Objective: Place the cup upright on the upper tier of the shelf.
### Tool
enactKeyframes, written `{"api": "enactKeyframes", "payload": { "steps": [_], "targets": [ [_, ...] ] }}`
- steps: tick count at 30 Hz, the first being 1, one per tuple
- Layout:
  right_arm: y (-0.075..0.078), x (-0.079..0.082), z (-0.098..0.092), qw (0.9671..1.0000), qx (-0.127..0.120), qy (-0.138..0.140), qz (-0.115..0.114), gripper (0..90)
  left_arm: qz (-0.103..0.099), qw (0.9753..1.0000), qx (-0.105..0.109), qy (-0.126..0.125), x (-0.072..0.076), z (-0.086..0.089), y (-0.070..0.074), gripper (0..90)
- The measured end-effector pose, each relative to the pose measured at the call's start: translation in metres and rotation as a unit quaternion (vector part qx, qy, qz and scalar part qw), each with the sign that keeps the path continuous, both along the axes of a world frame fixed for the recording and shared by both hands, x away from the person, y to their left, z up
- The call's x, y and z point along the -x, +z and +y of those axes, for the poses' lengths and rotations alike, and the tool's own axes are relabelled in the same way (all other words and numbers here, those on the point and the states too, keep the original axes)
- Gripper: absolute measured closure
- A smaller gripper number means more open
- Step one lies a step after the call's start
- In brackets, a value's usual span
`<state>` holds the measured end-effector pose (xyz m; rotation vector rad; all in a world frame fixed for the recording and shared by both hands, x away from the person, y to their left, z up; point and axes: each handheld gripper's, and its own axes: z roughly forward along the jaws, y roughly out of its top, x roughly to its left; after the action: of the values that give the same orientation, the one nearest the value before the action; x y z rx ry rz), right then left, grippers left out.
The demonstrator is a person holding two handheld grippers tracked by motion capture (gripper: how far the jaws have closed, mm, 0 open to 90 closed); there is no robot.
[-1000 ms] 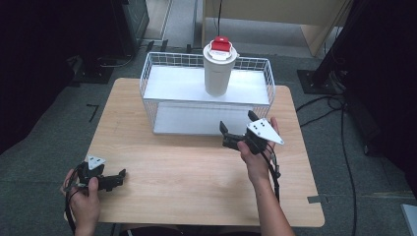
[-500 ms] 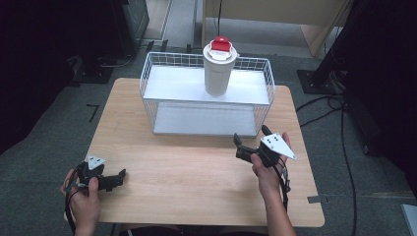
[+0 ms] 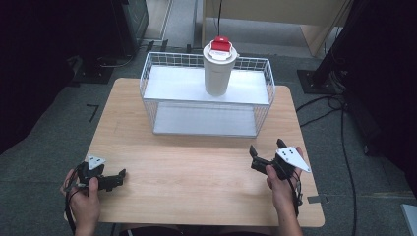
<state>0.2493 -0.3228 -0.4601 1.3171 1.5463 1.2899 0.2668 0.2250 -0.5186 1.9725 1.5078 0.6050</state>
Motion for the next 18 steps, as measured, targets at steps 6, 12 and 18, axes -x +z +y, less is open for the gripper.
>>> {"api": "enactKeyframes", "payload": {
  "steps": [6,12,18],
  "targets": [
    [-0.016,0.016,-0.024,0.9996,0.006,-0.016,0.022,0.0,0.000,1.0000,0.000,0.000,0.000,0.000,0.000,0.0],
    [-0.031,0.029,-0.048,0.9979,0.015,-0.041,0.048,0.0,0.000,1.0000,0.000,0.000,0.000,0.000,0.000,0.0],
    [-0.042,0.043,-0.071,0.9954,0.017,-0.066,0.067,0.0,0.000,1.0000,0.000,0.000,0.000,0.000,0.000,0.0]
  ]
}}
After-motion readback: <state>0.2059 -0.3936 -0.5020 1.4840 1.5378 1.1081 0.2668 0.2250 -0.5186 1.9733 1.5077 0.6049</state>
